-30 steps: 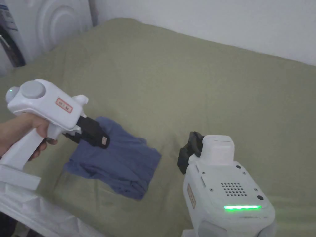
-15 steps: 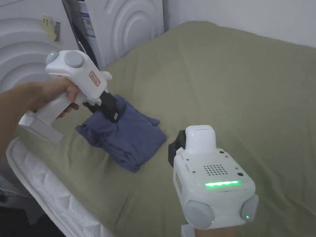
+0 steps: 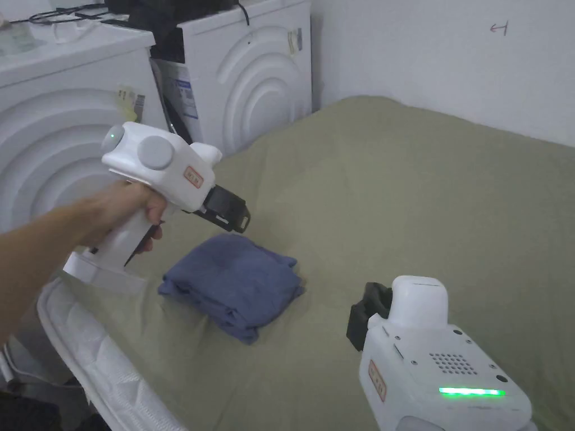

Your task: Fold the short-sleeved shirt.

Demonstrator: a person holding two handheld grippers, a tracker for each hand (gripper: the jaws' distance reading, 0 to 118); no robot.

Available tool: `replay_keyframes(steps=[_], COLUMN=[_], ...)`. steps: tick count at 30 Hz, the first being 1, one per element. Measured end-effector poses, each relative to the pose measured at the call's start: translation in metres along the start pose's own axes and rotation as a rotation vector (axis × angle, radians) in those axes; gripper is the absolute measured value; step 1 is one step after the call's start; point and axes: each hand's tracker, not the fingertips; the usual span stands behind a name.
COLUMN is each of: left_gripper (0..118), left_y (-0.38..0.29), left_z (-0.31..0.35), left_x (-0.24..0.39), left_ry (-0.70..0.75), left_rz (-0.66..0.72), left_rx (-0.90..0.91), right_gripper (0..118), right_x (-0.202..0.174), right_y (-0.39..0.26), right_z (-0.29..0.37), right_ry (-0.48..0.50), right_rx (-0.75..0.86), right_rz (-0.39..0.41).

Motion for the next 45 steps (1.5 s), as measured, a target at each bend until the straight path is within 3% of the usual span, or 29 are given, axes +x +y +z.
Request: replay_keyframes(steps=[2,4,6,10,13,16,20,23,27,40,45], left_gripper=[2,2,2,2,2,2,2,2,3,3,9], left_y=[-0.017,-0.028,-0.044,-0.094,-0.132,-0.152,-0.168,-0.178,-0.187,-0.190,-0.189], left_z=[0.029,0.032,0.047,0.100,0.127,0.158,0.190,0.210,0.224,0.226,0.219], left_x=[0.042,0.079,0.126,0.265,0.372,0.453,0.517,0.542,0.554,0.540,0.537], left_ry=[-0.097,-0.100,-0.211,-0.257,-0.235,-0.271,-0.243,-0.194,-0.163,-0.123,-0.142], left_rz=[0.020,0.002,0.028,0.063,-0.007,0.033,-0.052,-0.126,-0.177,-0.203,-0.186], left_rx=[0.127,0.225,0.251,0.448,0.578,0.650,0.746,0.806,0.858,0.843,0.815], right_gripper=[9,9,9,9,9,9,9,9,9,9,10], right_x=[0.012,0.028,0.047,0.096,0.131,0.155,0.172,0.179,0.184,0.184,0.180], right_y=[0.011,0.023,0.037,0.060,0.067,0.067,0.058,0.050,0.041,0.044,0.044], right_z=[0.030,0.063,0.103,0.206,0.292,0.367,0.441,0.472,0.494,0.487,0.481], right_ry=[-0.018,-0.022,-0.056,-0.177,-0.307,-0.440,-0.616,-0.686,-0.731,-0.761,-0.769], right_rx=[0.025,0.035,0.052,0.126,0.170,0.195,0.259,0.290,0.350,0.398,0.395], right_rz=[0.006,0.004,0.026,-0.007,0.020,0.083,0.139,0.139,0.072,0.043,0.058])
